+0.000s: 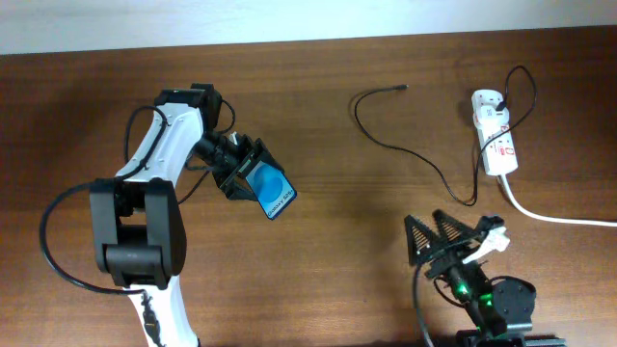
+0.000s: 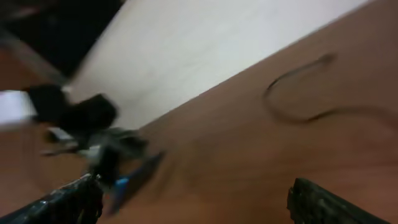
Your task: Plug charger to phone and switch on socket
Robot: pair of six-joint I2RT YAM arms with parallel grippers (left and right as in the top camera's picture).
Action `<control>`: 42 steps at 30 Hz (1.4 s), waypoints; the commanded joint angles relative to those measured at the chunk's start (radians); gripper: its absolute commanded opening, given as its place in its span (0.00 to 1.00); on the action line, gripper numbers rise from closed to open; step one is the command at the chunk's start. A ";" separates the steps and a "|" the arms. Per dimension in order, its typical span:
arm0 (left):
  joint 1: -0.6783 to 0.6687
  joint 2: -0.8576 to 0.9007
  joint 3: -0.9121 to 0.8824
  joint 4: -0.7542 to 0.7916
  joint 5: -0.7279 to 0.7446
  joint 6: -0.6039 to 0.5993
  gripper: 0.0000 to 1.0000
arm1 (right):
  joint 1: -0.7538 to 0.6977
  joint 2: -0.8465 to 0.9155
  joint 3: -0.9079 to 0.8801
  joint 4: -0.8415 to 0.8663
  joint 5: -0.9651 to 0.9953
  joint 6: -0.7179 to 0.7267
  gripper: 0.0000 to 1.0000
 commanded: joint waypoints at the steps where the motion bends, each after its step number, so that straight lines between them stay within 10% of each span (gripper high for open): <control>1: 0.000 0.005 0.023 0.002 0.041 0.016 0.62 | 0.005 -0.007 -0.005 0.000 -0.111 0.181 0.98; 7: 0.000 0.005 0.023 0.001 0.064 0.016 0.62 | 0.005 0.031 0.071 -0.103 -0.053 0.162 0.98; 14: 0.000 0.005 0.023 -0.010 0.225 0.038 0.62 | 0.006 0.392 0.562 -0.590 -0.129 0.108 0.98; 25: 0.000 0.005 0.023 -0.010 0.236 0.043 0.63 | 0.021 0.795 0.698 -0.327 -0.213 0.033 0.96; 32: 0.000 0.005 0.023 -0.009 0.235 0.043 0.63 | 0.423 1.067 0.841 -0.378 0.200 0.012 0.96; 42: 0.000 0.005 0.023 -0.009 0.235 0.043 0.64 | 0.741 1.355 0.841 -0.024 0.500 0.099 0.91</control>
